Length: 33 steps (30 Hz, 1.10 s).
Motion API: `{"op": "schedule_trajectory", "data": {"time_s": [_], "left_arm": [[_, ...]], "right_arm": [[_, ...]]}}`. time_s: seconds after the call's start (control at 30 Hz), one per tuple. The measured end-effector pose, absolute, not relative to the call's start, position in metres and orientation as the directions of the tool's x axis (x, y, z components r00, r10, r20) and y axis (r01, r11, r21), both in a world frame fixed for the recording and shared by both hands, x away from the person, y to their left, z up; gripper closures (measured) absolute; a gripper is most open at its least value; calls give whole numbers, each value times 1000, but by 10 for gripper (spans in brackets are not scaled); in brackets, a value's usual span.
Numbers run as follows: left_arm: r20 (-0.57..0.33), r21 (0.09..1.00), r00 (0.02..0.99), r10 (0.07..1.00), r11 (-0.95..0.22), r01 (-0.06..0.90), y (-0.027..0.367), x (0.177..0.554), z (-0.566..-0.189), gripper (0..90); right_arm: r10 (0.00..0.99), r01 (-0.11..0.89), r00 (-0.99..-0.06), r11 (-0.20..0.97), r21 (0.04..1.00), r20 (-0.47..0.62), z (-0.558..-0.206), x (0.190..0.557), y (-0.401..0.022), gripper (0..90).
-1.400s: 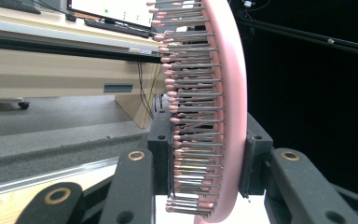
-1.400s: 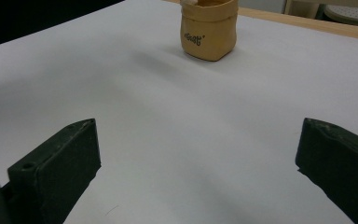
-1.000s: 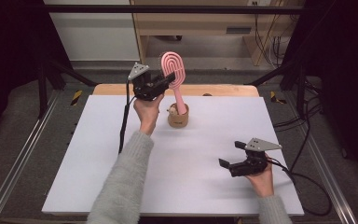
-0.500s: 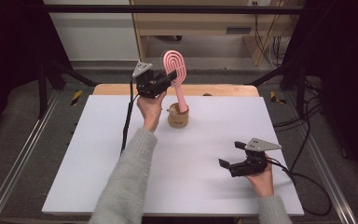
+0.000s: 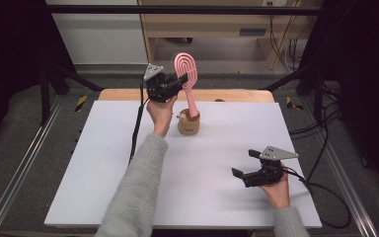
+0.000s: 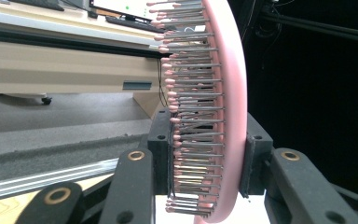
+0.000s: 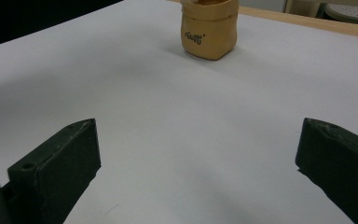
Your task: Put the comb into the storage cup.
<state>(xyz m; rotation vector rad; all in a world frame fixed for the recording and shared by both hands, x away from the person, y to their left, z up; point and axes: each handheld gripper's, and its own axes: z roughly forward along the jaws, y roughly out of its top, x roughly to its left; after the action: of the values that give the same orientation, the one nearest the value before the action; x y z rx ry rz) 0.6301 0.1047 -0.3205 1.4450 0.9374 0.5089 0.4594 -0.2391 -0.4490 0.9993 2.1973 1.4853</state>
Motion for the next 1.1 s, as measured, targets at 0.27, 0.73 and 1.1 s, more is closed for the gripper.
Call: {"op": "schedule_trajectory", "data": {"time_s": [0.27, 0.73, 1.1], "left_arm": [[-235, 963, 558, 796, 110, 248, 105, 635, -325, 639], [-235, 958, 545, 805, 99, 268, 106, 643, -335, 639], [-229, 957, 546, 806, 83, 278, 102, 645, -342, 640]], "right_arm": [[691, 374, -711, 218, 901, 128, -449, 459, -239, 2], [691, 374, -712, 218, 901, 128, -449, 459, -239, 2], [690, 377, -711, 217, 901, 132, -449, 459, -239, 2]]}}
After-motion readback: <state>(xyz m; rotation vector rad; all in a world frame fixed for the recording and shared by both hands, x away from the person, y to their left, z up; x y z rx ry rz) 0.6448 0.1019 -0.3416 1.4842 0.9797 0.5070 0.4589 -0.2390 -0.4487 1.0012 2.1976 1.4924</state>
